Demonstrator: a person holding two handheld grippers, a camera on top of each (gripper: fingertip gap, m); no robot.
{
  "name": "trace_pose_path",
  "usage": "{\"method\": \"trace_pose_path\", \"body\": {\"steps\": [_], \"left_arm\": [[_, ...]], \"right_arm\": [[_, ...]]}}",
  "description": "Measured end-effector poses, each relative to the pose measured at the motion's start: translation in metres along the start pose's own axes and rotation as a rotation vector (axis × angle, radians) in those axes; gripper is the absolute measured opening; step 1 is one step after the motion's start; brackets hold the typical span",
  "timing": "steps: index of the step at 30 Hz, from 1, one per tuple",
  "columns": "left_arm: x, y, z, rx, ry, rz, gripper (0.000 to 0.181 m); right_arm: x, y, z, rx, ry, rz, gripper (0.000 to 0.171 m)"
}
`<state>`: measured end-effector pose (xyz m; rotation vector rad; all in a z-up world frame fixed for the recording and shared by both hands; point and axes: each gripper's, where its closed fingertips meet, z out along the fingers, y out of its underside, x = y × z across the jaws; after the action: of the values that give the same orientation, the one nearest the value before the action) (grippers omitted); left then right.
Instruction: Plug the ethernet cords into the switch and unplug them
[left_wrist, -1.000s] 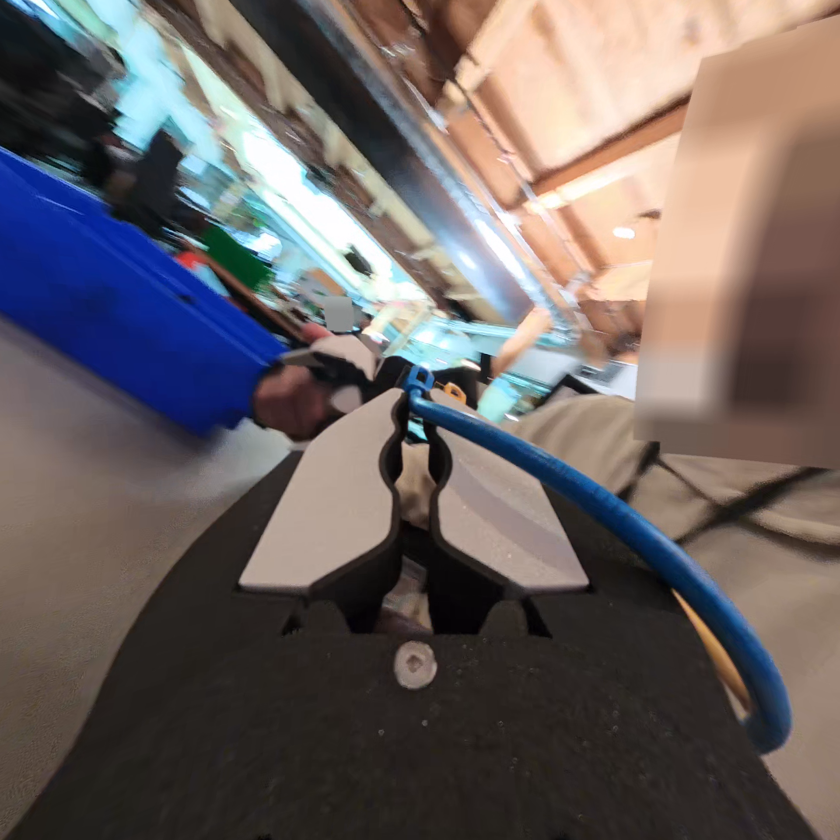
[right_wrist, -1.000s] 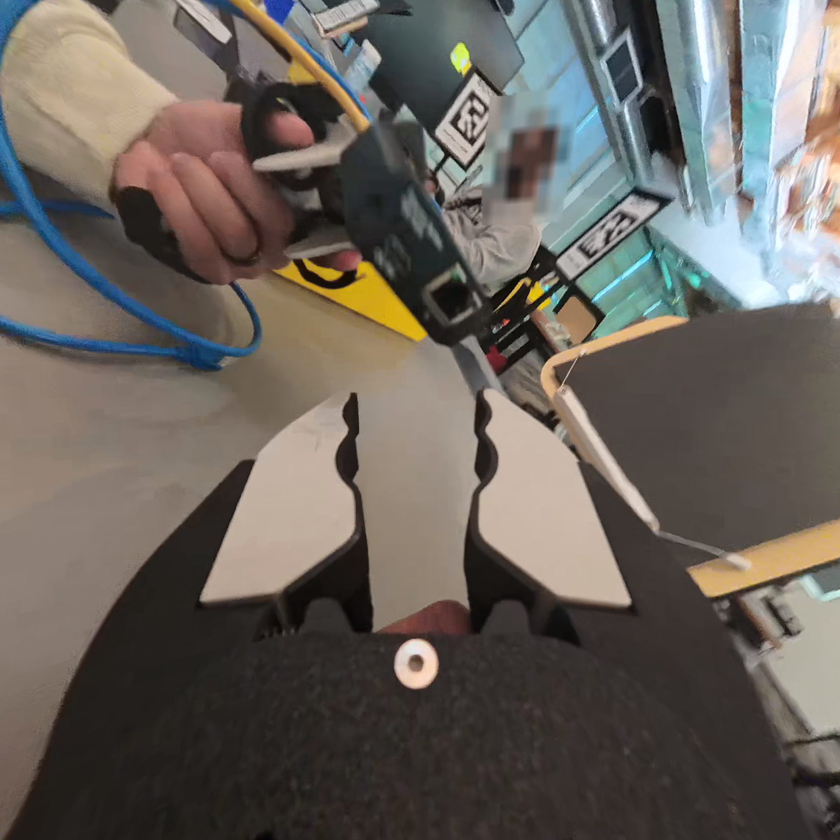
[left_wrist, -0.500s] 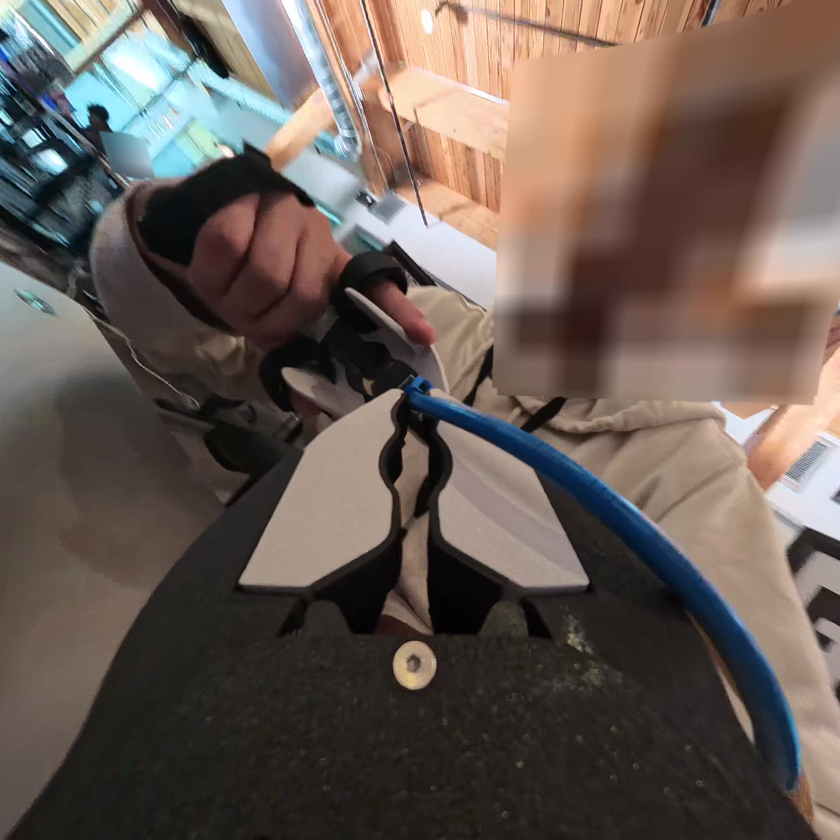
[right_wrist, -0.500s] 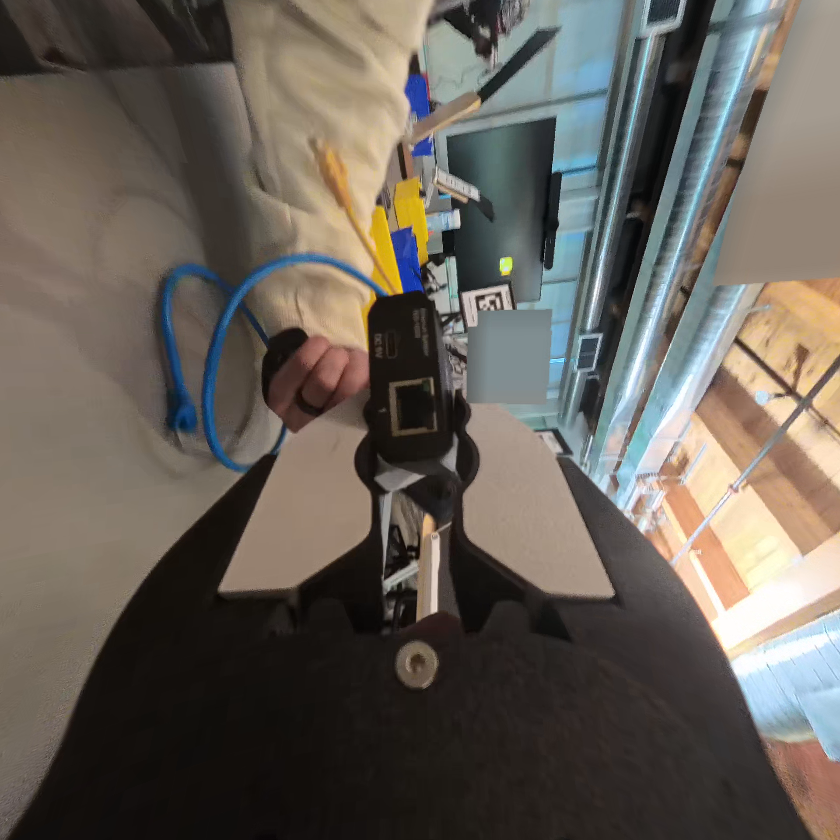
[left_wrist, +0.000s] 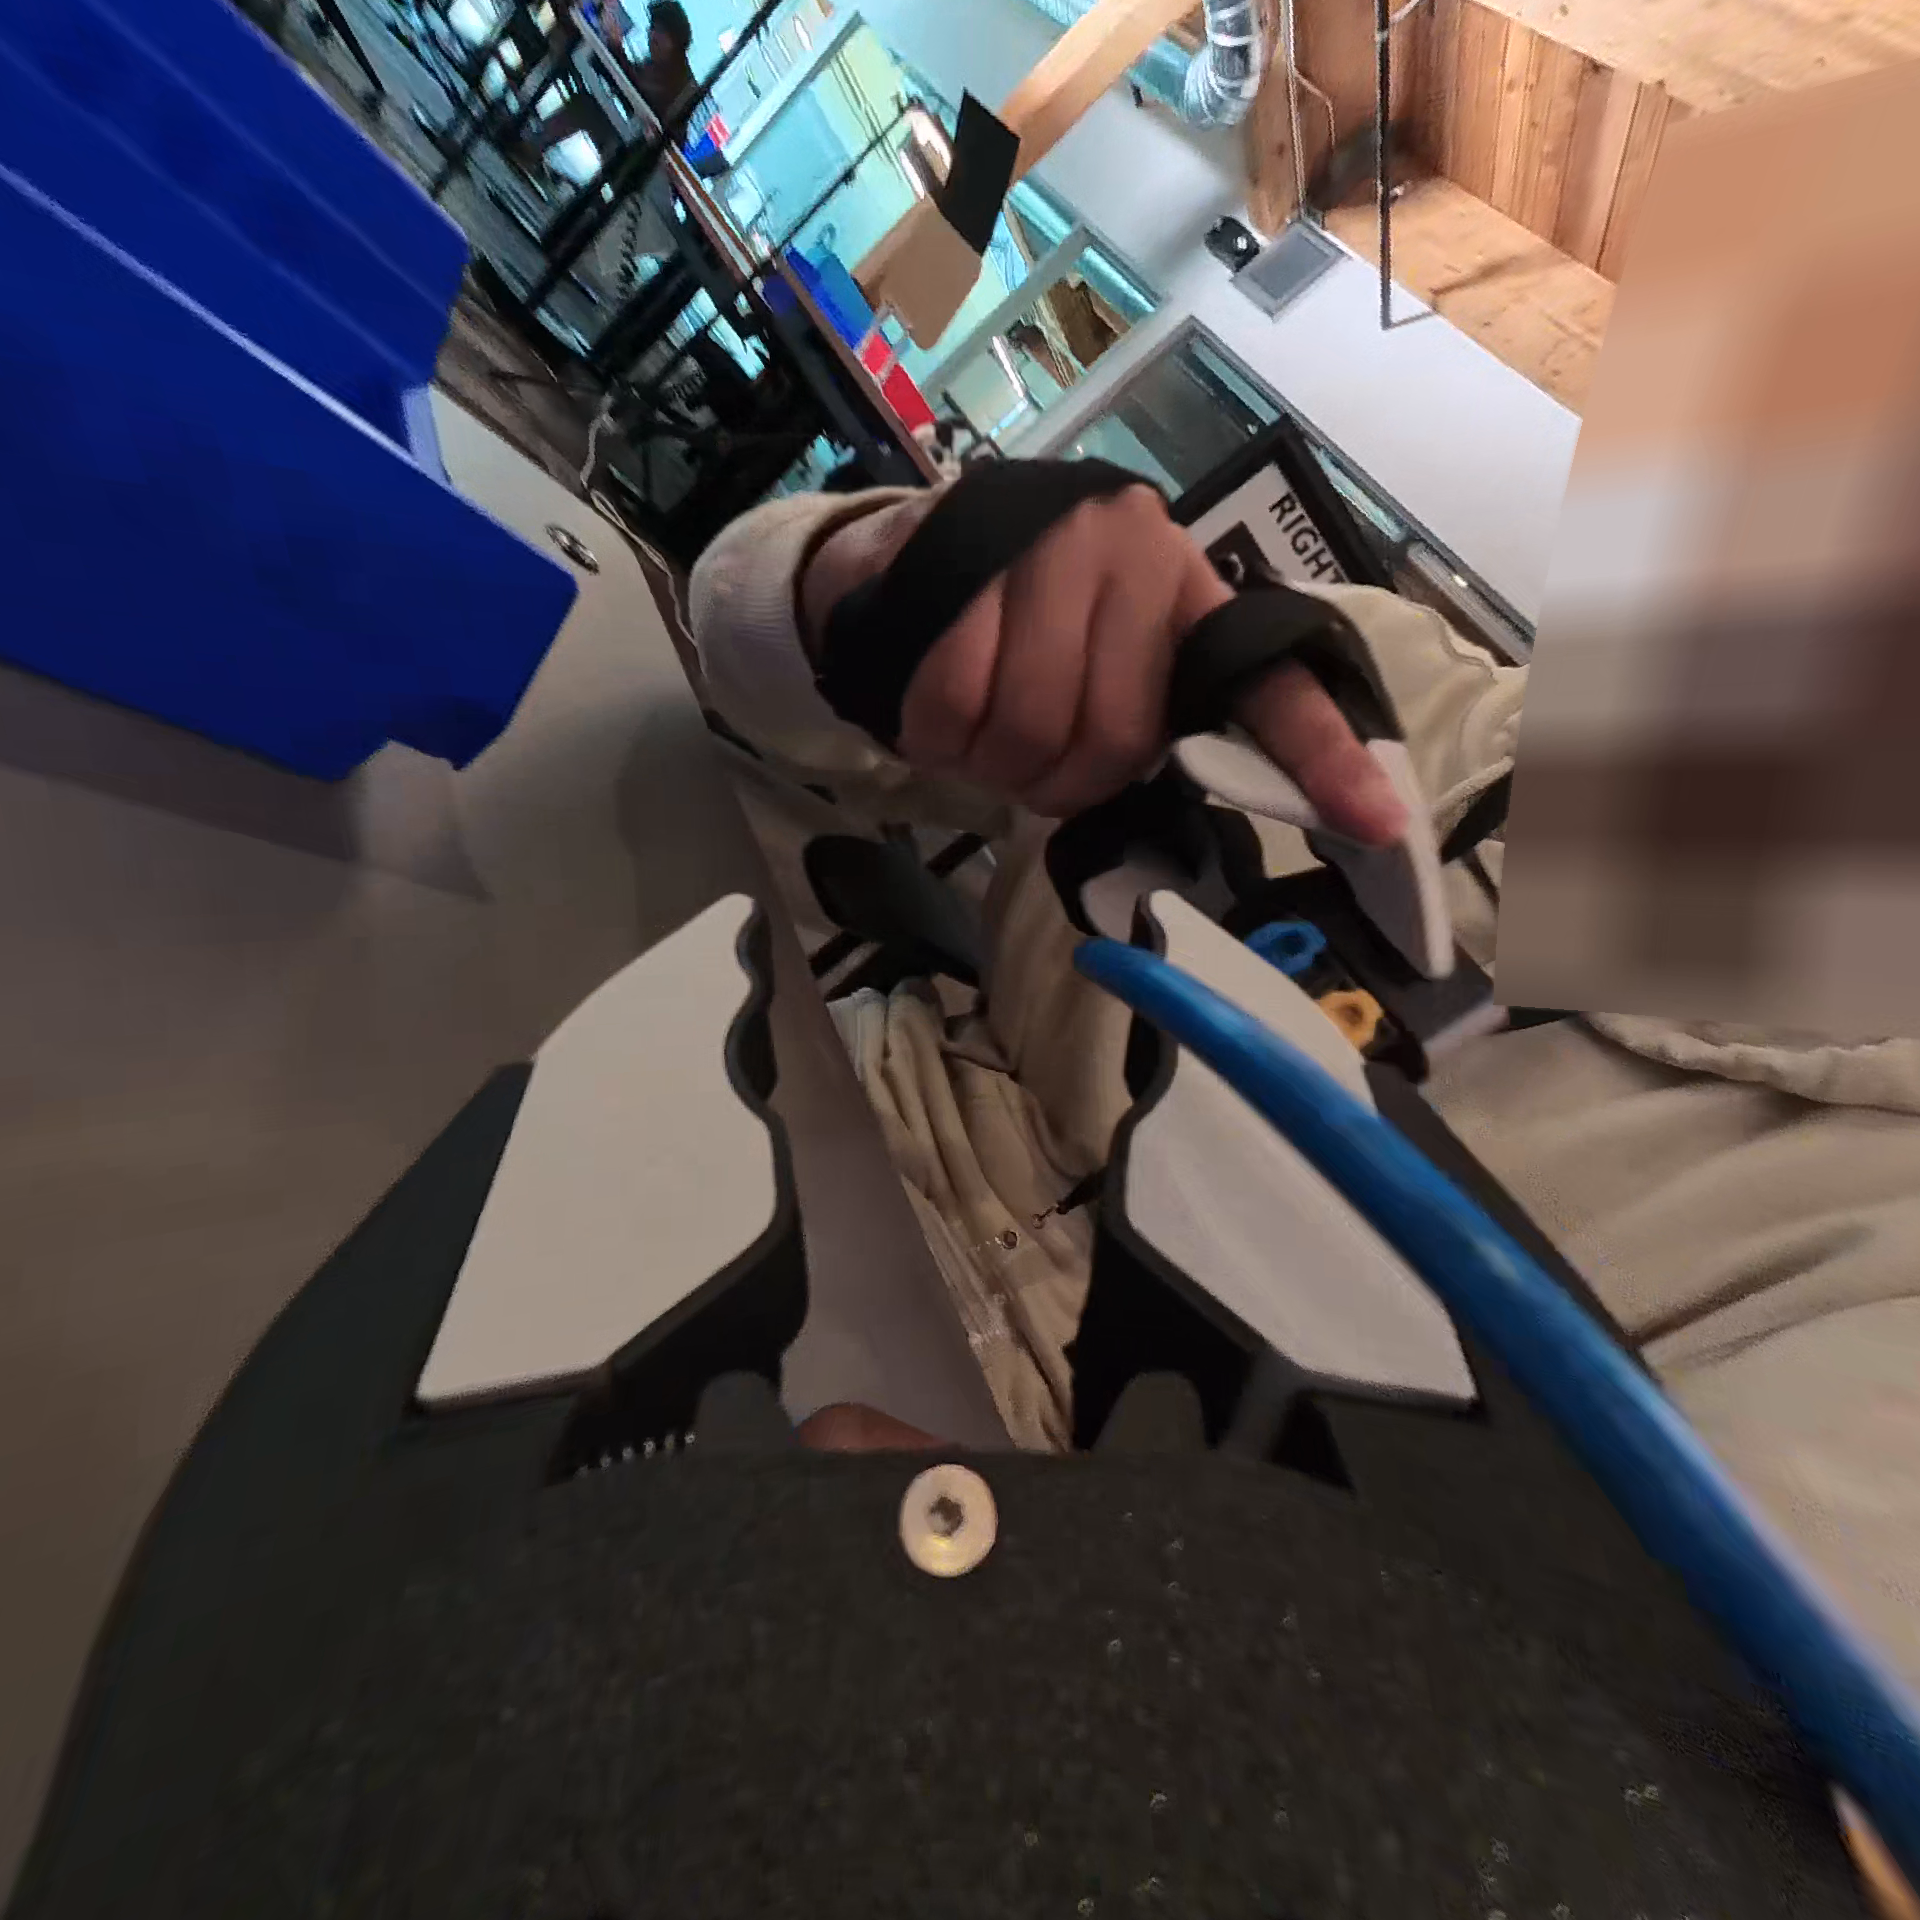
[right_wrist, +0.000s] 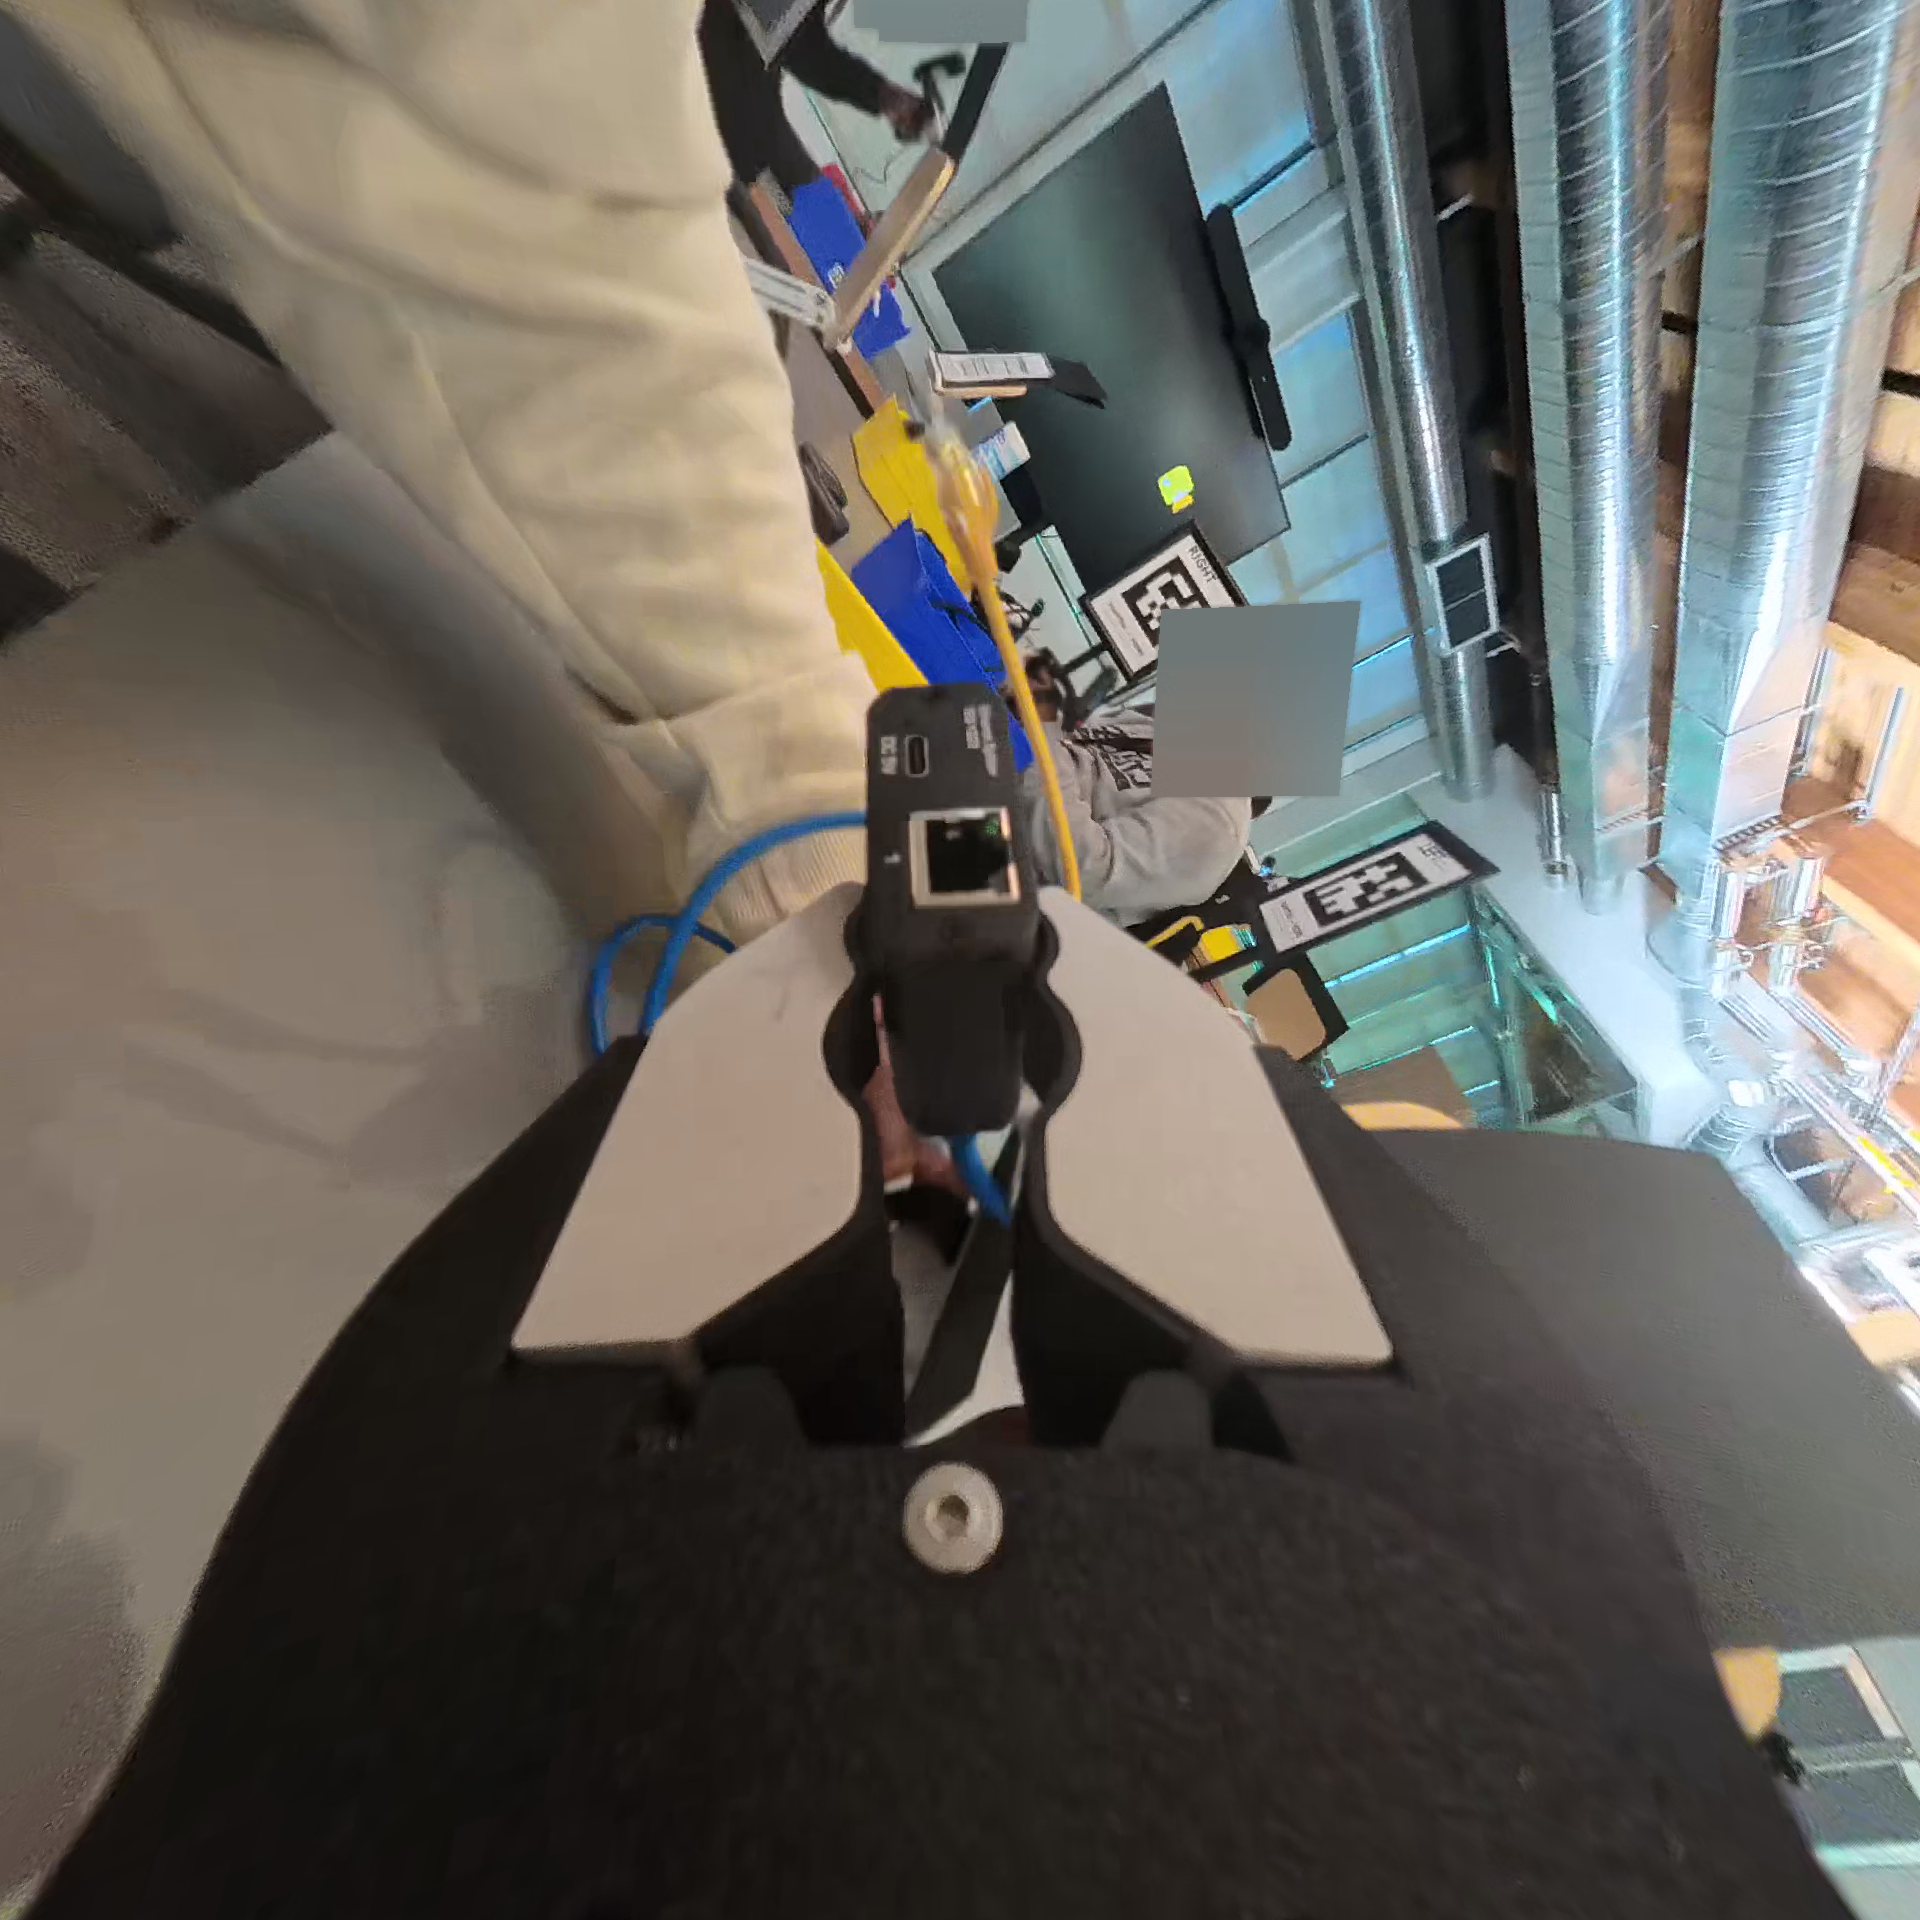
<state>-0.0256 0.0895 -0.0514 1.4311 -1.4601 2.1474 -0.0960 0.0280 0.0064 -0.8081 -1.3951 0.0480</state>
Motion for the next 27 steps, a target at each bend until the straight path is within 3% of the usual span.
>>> {"method": "trace_pose_path", "body": {"steps": [1,3,6,9,11,14,18,23,27], "left_arm": [[-0.002,0.003,0.005,-0.021,0.015,-0.029,0.070],[-0.010,0.012,0.009,-0.071,0.007,-0.065,0.093],[-0.007,0.008,-0.006,-0.039,-0.005,0.000,0.089],[0.012,-0.020,-0.037,0.162,0.050,0.084,0.084],[0.009,-0.036,-0.054,0.275,0.002,0.091,0.079],[-0.017,-0.066,-0.092,0.470,-0.212,0.090,0.058],[-0.036,-0.101,-0.178,0.760,-0.682,0.171,0.042],[0.034,-0.112,-0.222,0.892,-1.038,0.416,0.042],[0.090,-0.071,-0.212,0.841,-1.308,0.566,0.043]], "right_arm": [[0.000,-0.004,0.004,0.000,-0.001,-0.009,0.025],[0.000,-0.011,0.009,0.000,-0.001,-0.007,0.025],[0.007,-0.017,0.001,0.032,0.006,0.053,0.024],[0.025,-0.039,-0.019,0.122,0.043,0.159,0.024],[0.040,-0.046,-0.030,0.126,0.092,0.167,0.025],[0.052,-0.042,-0.039,0.060,0.147,0.112,0.024],[0.057,-0.013,-0.033,-0.127,0.226,-0.007,0.024],[0.042,0.069,0.008,-0.436,0.283,-0.035,0.024],[0.016,0.128,0.051,-0.555,0.278,-0.016,0.024]]}}
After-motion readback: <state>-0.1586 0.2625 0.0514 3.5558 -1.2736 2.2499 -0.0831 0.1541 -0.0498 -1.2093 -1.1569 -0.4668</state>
